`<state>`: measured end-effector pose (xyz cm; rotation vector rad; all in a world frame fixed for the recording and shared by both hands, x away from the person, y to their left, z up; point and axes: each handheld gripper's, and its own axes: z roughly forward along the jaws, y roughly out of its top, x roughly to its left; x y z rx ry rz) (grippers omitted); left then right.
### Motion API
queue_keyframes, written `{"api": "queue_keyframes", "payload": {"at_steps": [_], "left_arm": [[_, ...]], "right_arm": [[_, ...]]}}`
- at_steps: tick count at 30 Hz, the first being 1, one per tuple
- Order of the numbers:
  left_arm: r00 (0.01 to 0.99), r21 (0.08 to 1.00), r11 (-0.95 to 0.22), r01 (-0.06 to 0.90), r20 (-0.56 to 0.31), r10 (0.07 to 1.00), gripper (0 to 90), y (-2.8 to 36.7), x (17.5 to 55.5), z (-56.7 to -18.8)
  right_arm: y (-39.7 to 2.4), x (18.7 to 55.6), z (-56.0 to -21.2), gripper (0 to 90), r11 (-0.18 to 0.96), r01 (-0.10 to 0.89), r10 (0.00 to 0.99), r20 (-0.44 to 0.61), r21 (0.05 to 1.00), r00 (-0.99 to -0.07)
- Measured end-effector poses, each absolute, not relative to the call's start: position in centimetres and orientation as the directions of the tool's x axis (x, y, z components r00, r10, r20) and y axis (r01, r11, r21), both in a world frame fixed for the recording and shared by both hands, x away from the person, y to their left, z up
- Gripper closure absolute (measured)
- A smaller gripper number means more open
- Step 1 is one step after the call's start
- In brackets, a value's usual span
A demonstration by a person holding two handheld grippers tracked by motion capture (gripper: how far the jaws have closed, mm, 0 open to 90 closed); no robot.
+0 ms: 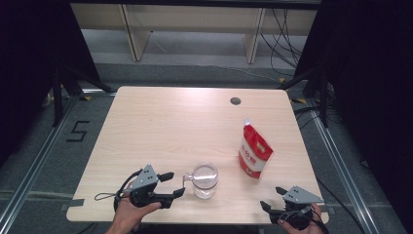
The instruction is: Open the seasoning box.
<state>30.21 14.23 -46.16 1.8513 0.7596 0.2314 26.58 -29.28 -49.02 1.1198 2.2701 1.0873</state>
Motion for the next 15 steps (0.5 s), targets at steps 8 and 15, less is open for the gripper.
{"api": "queue_keyframes", "payload": {"at_steps": [8,15], "left_arm": [[0.827,0.920,-0.257,0.296,-0.112,0.551,59.5,13.5,30.3,-44.8],[0.829,0.936,-0.247,0.252,-0.077,0.554,85.7,12.6,31.2,-43.6]], "right_arm": [[-29.2,26.5,-49.0,25.7,0.380,0.496,0.793,0.001,0.781,-0.610],[-29.1,26.5,-49.0,26.1,0.379,0.504,0.793,0.008,0.776,-0.609]]}}
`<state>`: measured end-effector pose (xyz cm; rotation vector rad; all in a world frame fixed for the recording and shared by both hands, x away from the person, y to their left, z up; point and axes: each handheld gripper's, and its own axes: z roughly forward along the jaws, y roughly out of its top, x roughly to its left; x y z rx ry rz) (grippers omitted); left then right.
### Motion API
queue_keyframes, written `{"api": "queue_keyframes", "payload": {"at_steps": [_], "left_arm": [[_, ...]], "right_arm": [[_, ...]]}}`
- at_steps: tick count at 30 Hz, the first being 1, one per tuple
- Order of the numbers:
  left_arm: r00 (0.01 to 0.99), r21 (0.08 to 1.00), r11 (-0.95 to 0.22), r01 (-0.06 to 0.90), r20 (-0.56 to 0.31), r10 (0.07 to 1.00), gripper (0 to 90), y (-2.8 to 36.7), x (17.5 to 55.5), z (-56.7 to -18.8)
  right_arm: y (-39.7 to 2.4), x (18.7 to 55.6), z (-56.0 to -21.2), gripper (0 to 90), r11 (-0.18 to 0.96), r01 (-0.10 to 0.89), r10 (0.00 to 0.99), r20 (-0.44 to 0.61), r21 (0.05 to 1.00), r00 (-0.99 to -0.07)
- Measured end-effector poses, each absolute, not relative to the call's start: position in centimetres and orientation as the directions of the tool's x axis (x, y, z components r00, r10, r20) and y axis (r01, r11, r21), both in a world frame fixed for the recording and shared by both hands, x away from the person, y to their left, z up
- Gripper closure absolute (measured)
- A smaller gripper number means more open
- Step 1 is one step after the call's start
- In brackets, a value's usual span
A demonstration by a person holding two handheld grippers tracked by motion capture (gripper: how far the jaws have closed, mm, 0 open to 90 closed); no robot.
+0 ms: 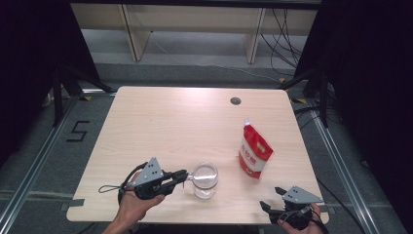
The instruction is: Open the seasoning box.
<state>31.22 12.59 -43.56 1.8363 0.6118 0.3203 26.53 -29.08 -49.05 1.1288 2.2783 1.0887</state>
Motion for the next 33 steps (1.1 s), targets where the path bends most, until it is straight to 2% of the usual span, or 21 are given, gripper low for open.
{"api": "queue_keyframes", "payload": {"at_steps": [3,5,9,11,15,16,20,25,27,33], "left_arm": [[0.823,0.932,-0.267,0.247,-0.056,0.565,89.1,12.1,31.7,-43.5],[0.825,0.928,-0.277,0.248,-0.052,0.563,89.2,12.0,31.9,-43.7],[0.817,0.923,-0.274,0.269,-0.068,0.572,89.3,12.0,32.0,-44.1],[0.810,0.918,-0.288,0.274,-0.059,0.583,89.3,12.1,32.1,-44.2],[0.812,0.911,-0.305,0.277,-0.052,0.582,89.3,12.1,32.2,-44.6],[0.823,0.913,-0.320,0.253,-0.029,0.567,89.3,12.1,32.3,-44.7],[0.813,0.913,-0.305,0.272,-0.048,0.581,89.3,12.1,32.3,-44.8],[0.818,0.915,-0.303,0.265,-0.047,0.574,89.3,12.3,32.4,-44.8],[0.815,0.914,-0.306,0.266,-0.044,0.578,89.3,12.3,32.4,-44.8],[0.817,0.918,-0.301,0.258,-0.041,0.576,89.3,12.3,32.4,-44.9]], "right_arm": [[-29.0,26.5,-49.0,26.1,0.383,0.502,0.791,0.006,0.776,-0.612],[-29.0,26.6,-48.9,26.2,0.401,0.473,0.782,-0.024,0.785,-0.623],[-29.0,26.5,-48.9,26.4,0.398,0.477,0.787,-0.025,0.783,-0.617],[-28.8,26.3,-48.9,26.4,0.373,0.512,0.798,0.014,0.774,-0.602],[-28.9,26.5,-49.0,27.0,0.394,0.487,0.786,-0.011,0.780,-0.618],[-28.9,26.5,-49.0,27.2,0.399,0.479,0.784,-0.020,0.782,-0.620],[-28.8,26.5,-49.0,28.3,0.398,0.483,0.780,-0.011,0.780,-0.626],[-28.4,26.1,-48.8,36.5,0.382,0.482,0.768,0.019,0.788,-0.641],[-28.3,26.2,-48.6,42.7,0.406,0.428,0.743,-0.019,0.808,-0.669],[-26.9,25.9,-48.0,50.5,0.397,0.369,0.710,-0.027,0.840,-0.703]]}}
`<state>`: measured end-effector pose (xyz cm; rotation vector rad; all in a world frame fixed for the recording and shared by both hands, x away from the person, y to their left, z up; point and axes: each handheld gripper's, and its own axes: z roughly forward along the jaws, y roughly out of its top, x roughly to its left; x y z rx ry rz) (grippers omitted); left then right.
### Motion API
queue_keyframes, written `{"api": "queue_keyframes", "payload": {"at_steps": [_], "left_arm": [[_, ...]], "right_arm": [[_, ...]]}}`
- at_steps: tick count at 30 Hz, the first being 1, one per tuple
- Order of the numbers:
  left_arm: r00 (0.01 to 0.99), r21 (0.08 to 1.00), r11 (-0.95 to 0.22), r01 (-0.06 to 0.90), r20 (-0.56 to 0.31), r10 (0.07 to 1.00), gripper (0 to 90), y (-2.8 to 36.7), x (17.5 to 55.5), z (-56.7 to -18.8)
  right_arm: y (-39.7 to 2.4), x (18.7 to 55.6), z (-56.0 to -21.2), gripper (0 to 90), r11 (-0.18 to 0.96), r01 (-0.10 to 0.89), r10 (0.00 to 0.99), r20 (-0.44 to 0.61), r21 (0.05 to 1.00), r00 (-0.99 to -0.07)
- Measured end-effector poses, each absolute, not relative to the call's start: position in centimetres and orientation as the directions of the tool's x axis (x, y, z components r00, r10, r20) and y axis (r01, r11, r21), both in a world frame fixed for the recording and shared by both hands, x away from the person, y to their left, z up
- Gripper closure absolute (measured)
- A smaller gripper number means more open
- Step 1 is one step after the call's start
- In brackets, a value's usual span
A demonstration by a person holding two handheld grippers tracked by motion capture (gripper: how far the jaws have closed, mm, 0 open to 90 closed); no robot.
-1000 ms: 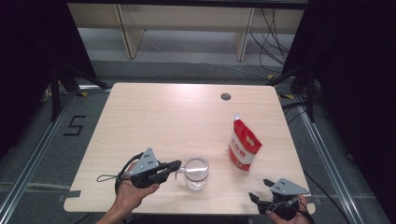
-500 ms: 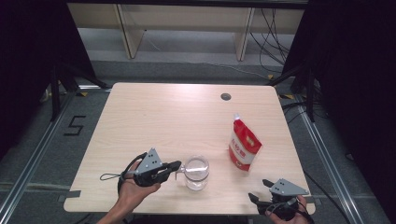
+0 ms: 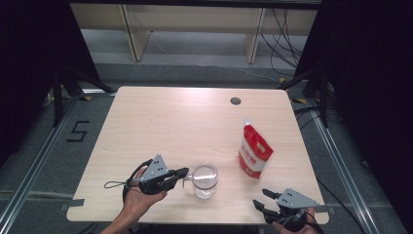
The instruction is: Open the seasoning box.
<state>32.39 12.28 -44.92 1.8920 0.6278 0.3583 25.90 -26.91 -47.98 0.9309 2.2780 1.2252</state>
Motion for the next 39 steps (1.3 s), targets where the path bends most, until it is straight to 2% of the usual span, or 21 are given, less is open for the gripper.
{"api": "queue_keyframes", "payload": {"at_steps": [11,25,29,39], "left_arm": [[0.819,0.921,-0.302,0.246,-0.031,0.573,89.3,12.2,32.2,-45.0],[0.819,0.921,-0.318,0.225,-0.002,0.574,89.3,12.4,32.3,-45.3],[0.818,0.923,-0.286,0.256,-0.048,0.574,89.4,12.4,32.3,-45.5],[0.819,0.925,-0.288,0.249,-0.043,0.572,89.3,12.4,32.3,-45.5]], "right_arm": [[-24.4,26.3,-47.2,65.3,0.405,0.319,0.676,-0.046,0.857,-0.735],[-22.8,27.3,-46.8,72.3,0.414,0.276,0.648,-0.068,0.867,-0.758],[-21.9,27.5,-46.8,74.0,0.429,0.259,0.631,-0.081,0.865,-0.772],[-19.9,28.1,-46.1,83.1,0.403,0.230,0.605,-0.070,0.886,-0.794]]}}
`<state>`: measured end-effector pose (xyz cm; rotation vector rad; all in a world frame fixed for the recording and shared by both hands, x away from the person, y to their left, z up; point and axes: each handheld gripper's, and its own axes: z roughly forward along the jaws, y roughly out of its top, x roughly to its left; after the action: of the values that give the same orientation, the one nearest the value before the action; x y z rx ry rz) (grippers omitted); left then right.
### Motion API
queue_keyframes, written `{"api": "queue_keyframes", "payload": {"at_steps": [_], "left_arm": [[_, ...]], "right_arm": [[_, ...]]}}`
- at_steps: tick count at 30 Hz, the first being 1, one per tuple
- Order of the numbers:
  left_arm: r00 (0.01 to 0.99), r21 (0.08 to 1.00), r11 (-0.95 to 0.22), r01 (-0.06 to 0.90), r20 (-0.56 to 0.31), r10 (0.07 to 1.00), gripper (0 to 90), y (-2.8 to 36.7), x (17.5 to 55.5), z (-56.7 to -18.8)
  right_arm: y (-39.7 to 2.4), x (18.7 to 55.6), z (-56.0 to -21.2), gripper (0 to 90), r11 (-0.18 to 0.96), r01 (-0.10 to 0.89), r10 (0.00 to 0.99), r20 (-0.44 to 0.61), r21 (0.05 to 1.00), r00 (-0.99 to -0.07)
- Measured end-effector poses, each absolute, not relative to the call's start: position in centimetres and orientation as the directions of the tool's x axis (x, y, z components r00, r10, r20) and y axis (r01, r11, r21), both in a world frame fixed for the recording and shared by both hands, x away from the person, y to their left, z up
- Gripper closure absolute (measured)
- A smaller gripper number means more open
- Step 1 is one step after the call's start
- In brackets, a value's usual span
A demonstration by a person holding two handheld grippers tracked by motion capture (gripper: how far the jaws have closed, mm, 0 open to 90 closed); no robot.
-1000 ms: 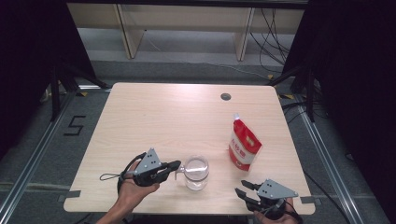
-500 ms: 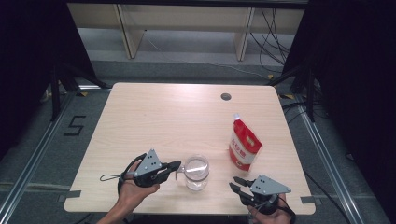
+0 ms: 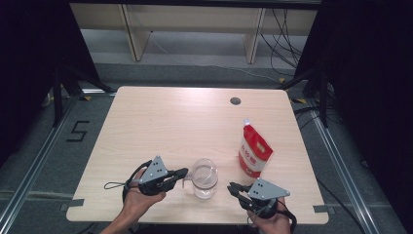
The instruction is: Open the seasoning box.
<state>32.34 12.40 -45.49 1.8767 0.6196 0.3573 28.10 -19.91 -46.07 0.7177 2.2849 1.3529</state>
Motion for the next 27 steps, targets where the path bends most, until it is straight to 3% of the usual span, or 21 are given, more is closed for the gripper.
{"api": "queue_keyframes", "payload": {"at_steps": [21,27], "left_arm": [[0.817,0.925,-0.284,0.254,-0.048,0.574,89.1,12.4,32.4,-45.5],[0.802,0.925,-0.275,0.263,-0.051,0.596,65.6,12.9,32.1,-45.4]], "right_arm": [[-16.9,30.2,-45.0,87.5,0.365,0.201,0.568,-0.046,0.909,-0.822],[-16.6,30.6,-44.9,87.5,0.378,0.186,0.553,-0.060,0.907,-0.831]]}}
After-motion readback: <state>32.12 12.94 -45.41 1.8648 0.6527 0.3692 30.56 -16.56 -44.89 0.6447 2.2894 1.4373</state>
